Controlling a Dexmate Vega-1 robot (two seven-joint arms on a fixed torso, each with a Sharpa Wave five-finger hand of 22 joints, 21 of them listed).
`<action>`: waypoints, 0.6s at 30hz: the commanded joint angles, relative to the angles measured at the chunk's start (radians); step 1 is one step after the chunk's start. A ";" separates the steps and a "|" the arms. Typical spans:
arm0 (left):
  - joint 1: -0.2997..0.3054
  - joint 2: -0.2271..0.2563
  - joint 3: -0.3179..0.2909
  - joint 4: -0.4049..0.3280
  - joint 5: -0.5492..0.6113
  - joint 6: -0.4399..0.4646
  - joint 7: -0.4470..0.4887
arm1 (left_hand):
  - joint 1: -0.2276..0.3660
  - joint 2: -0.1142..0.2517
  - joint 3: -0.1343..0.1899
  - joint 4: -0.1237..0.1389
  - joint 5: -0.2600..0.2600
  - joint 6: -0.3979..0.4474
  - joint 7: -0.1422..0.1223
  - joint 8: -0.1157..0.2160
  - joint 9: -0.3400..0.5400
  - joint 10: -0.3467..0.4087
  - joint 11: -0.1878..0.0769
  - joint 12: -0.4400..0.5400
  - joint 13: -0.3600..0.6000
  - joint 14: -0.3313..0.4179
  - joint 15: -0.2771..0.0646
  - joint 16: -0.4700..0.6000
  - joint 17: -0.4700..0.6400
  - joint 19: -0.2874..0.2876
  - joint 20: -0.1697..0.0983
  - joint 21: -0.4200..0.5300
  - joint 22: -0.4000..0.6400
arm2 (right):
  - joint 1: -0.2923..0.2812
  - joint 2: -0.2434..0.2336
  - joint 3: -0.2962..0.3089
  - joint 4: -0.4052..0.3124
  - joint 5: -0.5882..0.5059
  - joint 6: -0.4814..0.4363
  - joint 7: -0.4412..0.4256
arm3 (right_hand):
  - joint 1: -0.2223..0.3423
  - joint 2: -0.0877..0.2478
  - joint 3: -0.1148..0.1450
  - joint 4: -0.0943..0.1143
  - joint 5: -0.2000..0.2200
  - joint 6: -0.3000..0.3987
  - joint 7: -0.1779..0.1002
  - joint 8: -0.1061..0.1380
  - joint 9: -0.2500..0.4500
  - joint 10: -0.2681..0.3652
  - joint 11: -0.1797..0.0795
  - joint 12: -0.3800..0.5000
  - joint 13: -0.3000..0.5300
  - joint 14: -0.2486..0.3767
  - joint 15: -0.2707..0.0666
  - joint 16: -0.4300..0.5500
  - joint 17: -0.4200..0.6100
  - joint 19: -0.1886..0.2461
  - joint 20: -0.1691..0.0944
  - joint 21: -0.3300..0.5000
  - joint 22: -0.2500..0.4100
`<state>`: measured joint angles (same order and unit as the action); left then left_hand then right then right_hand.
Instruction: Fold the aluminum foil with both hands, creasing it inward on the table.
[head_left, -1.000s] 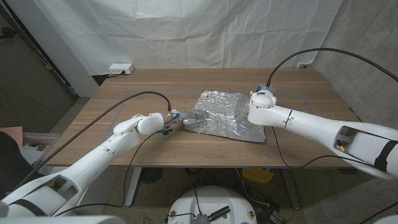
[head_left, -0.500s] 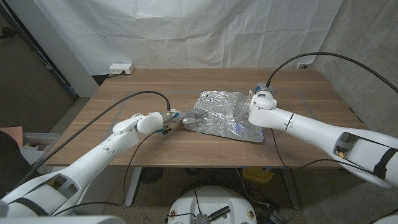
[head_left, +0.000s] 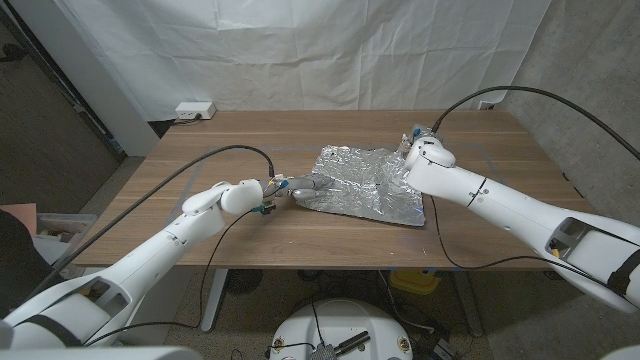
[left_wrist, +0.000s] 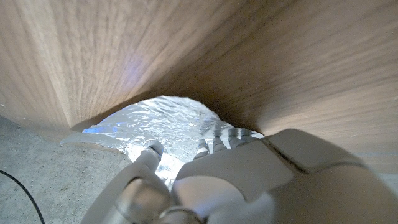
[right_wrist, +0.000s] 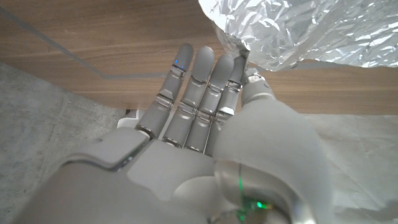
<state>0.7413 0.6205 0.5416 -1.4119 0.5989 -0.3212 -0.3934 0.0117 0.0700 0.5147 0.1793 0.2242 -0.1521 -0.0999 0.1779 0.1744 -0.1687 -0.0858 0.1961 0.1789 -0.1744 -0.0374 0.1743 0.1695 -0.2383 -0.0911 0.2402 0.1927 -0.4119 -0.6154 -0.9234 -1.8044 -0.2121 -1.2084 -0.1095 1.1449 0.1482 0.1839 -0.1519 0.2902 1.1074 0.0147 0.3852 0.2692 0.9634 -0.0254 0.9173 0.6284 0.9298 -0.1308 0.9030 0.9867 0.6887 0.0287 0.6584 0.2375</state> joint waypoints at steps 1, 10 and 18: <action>-0.003 -0.005 0.003 0.010 0.000 -0.003 0.004 | 0.003 0.086 -0.004 -0.001 0.006 -0.007 -0.002 0.001 0.002 -0.040 0.002 -0.001 0.003 -0.134 -0.037 0.004 0.005 -0.039 0.052 0.004 0.004 | -0.058 0.034 0.151 -0.074 0.088 0.043 -0.010 | 0.010 -0.002 0.010 -0.003 -0.009 0.006 0.010 0.009 0.008 0.008 0.002 0.007 0.008 0.013 -0.036 0.013 0.014 0.003 0.016 0.011 0.001; -0.004 -0.005 0.003 0.013 0.000 -0.005 0.008 | 0.003 0.086 -0.004 -0.001 0.006 -0.007 -0.003 0.002 0.002 -0.040 0.000 0.000 0.003 -0.134 -0.037 0.004 0.005 -0.038 0.052 0.004 0.005 | -0.102 0.086 0.269 -0.058 0.193 0.149 -0.013 | 0.021 0.002 0.014 -0.003 -0.035 -0.002 0.018 0.015 0.021 0.007 0.007 0.007 0.012 0.015 -0.030 0.025 0.016 0.007 0.022 0.027 -0.002; 0.007 -0.002 -0.002 0.000 0.001 0.006 0.011 | 0.003 0.086 -0.004 -0.001 0.006 -0.007 -0.002 0.003 0.002 -0.041 -0.001 0.000 0.003 -0.135 -0.037 0.005 0.005 -0.037 0.052 0.004 0.005 | -0.123 0.125 0.352 -0.021 0.296 0.231 -0.002 | 0.034 0.002 0.017 -0.005 -0.056 -0.011 0.030 0.019 0.032 0.009 0.012 0.002 0.006 0.035 -0.032 0.039 0.008 0.014 0.027 0.049 0.006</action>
<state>0.7389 0.6163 0.5440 -1.4020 0.5990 -0.3249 -0.3867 0.0117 0.0700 0.5148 0.1793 0.2242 -0.1520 -0.0999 0.1779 0.1744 -0.1687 -0.0858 0.1960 0.1795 -0.1771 -0.0369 0.1741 0.1697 -0.2384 -0.0912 0.2395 0.1929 -0.4978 -0.5410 -0.6958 -1.8547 -0.0464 -1.0851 -0.1206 1.1658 0.1506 0.1941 -0.1558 0.2436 1.0955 0.0369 0.3935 0.2951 0.9688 -0.0199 0.9210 0.6357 0.9529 -0.1329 0.9332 0.9953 0.6977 0.0484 0.6960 0.2388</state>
